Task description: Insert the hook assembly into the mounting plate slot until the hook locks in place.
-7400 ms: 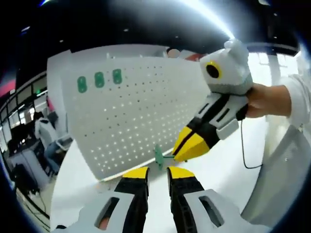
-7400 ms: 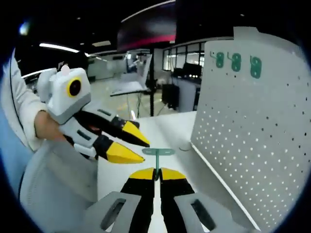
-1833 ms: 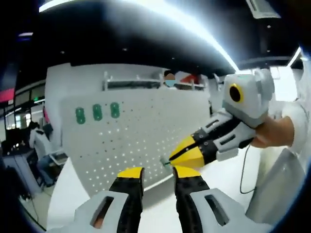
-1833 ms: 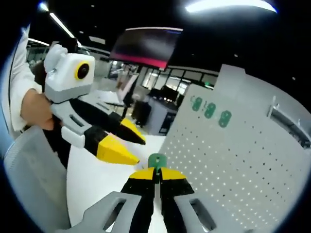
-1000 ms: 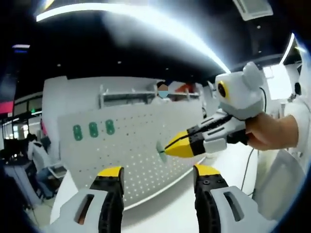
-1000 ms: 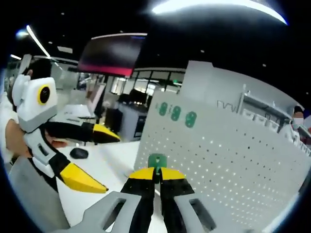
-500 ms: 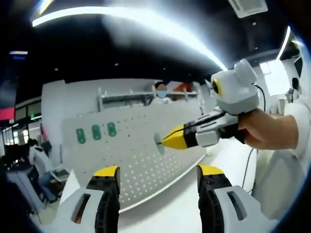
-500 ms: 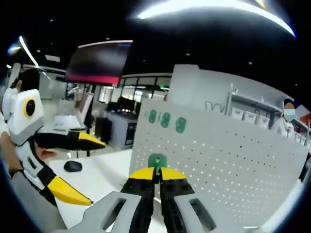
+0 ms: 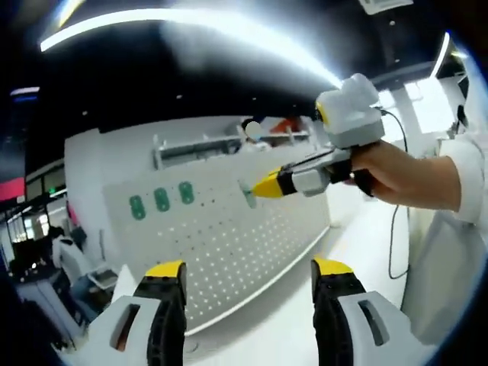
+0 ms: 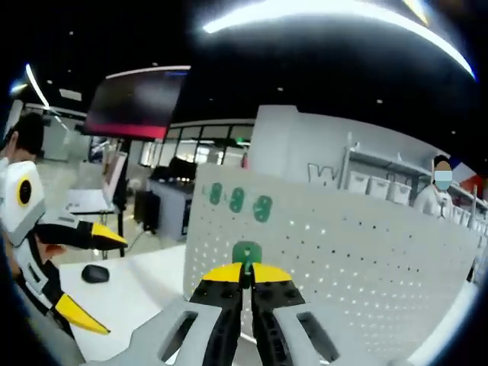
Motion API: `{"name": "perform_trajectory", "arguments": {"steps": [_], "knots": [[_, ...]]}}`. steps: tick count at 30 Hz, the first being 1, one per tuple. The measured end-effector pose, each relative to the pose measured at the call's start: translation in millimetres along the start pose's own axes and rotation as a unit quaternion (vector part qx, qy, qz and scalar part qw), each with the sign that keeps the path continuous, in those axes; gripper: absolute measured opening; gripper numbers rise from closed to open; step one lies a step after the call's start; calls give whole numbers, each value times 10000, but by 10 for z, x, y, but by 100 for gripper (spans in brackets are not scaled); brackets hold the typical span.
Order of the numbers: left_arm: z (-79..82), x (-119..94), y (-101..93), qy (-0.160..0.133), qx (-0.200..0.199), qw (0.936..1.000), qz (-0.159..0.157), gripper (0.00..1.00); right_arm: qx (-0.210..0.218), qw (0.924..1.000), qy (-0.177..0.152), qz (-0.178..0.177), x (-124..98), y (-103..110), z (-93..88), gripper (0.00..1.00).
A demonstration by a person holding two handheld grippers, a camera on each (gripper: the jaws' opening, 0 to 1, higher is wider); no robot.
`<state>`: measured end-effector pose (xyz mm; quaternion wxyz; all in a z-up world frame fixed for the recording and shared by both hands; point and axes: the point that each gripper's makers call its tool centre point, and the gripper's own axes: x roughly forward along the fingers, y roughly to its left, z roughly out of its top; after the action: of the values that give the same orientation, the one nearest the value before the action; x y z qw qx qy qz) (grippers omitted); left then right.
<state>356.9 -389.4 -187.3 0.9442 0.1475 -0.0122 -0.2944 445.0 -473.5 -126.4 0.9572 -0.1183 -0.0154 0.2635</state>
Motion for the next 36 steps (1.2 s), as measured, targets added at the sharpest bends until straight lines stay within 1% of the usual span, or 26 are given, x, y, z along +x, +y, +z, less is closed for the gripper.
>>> {"name": "perform_trajectory", "arguments": {"steps": [4, 7, 12, 14, 20, 24, 30, 36], "knots": [[-24, 73, 14, 6, 83, 9999, -103, 67, 98, 9996, -99, -226, 141, -186, 107, 0], [-35, 142, 8, 6, 111, 9998, -193, 67, 49, 9992, -142, -378, 258, -284, 175, 0], [-72, 222, -17, -5, 122, 9993, -348, 66, 206, 9975, -266, -620, 433, -417, 225, 0], [-92, 232, -17, -11, 85, 9992, -386, 66, 225, 9969, -366, -663, 496, -437, 248, 0], [-164, 247, 34, 15, -1, 9990, -445, 65, 162, 9960, -323, -814, 709, -453, 236, 0], [-186, 234, 68, 11, -34, 9989, -457, 64, 162, 9945, -363, -971, 804, -498, 258, 0], [-231, 215, 102, 28, -94, 9989, -465, 62, 247, 9932, -272, -1108, 898, -563, 179, 0], [-255, 205, 110, 58, -128, 9987, -483, 61, 268, 9925, -290, -1160, 937, -574, 194, 0]]}}
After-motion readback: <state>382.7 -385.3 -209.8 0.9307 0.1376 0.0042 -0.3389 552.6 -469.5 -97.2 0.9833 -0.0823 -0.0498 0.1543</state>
